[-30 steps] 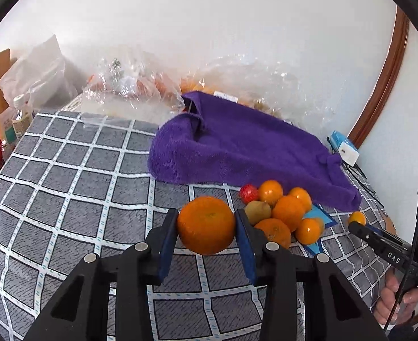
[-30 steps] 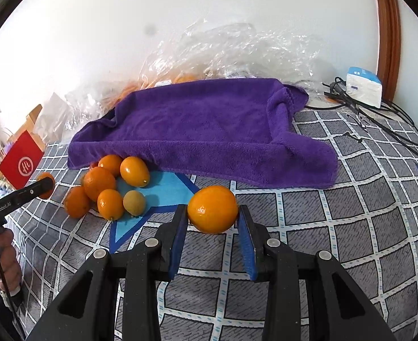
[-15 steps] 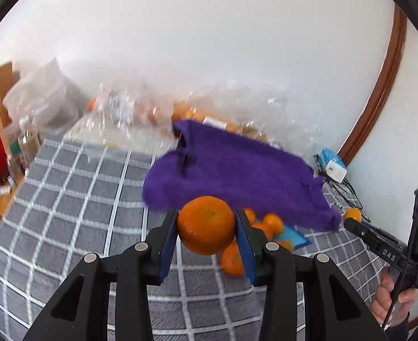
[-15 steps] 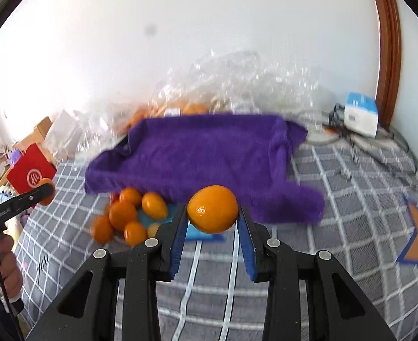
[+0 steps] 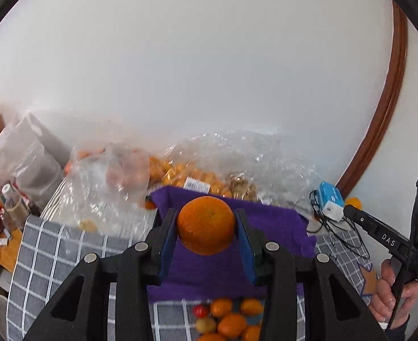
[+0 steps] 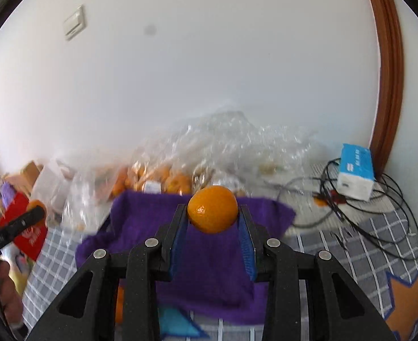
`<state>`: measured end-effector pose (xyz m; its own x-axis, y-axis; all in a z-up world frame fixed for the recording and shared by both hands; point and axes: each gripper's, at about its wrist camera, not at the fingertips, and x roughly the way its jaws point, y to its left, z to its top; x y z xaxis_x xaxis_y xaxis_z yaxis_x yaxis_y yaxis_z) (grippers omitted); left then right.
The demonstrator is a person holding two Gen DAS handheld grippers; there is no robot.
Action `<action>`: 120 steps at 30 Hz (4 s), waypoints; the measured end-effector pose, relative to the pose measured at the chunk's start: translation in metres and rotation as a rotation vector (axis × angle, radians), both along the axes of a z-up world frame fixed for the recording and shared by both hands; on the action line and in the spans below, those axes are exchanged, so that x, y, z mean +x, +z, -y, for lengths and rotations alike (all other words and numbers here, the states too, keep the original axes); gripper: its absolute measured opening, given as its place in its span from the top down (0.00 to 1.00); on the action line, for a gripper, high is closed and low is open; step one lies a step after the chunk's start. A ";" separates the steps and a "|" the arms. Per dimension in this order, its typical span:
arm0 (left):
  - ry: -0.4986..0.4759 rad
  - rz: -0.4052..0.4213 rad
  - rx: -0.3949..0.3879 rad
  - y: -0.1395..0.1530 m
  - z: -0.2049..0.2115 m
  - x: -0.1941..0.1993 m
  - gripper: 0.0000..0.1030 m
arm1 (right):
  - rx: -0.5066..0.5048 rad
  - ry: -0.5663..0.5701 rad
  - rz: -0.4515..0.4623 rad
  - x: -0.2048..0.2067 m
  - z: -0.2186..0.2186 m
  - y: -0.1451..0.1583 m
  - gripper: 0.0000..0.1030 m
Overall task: Organize fruits
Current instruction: 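Lift both held fruits and carry them over the purple towel, then open the right tool to set the tangerine on the towel while the left tool releases its orange, then move both tools back down to the fruit pile on the star mat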
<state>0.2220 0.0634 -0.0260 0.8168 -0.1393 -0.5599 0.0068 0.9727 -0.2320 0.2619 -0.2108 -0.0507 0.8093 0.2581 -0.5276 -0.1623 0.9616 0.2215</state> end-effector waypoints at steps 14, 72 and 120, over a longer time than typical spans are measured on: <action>0.019 -0.123 0.001 -0.066 0.005 0.103 0.63 | 0.025 0.008 -0.137 0.087 -0.003 -0.050 0.66; -0.006 -0.308 0.169 -0.088 0.048 0.119 0.48 | -0.036 -0.012 -0.115 0.083 -0.021 -0.046 0.36; 0.027 -0.184 -0.087 -0.128 -0.020 -0.056 0.48 | -0.112 0.359 -0.220 -0.075 -0.075 -0.145 0.71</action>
<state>0.1659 0.0836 -0.1544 0.7059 -0.1731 -0.6869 -0.0696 0.9480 -0.3104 0.1865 -0.1360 -0.1956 0.5443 0.4341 -0.7179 -0.4512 0.8729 0.1858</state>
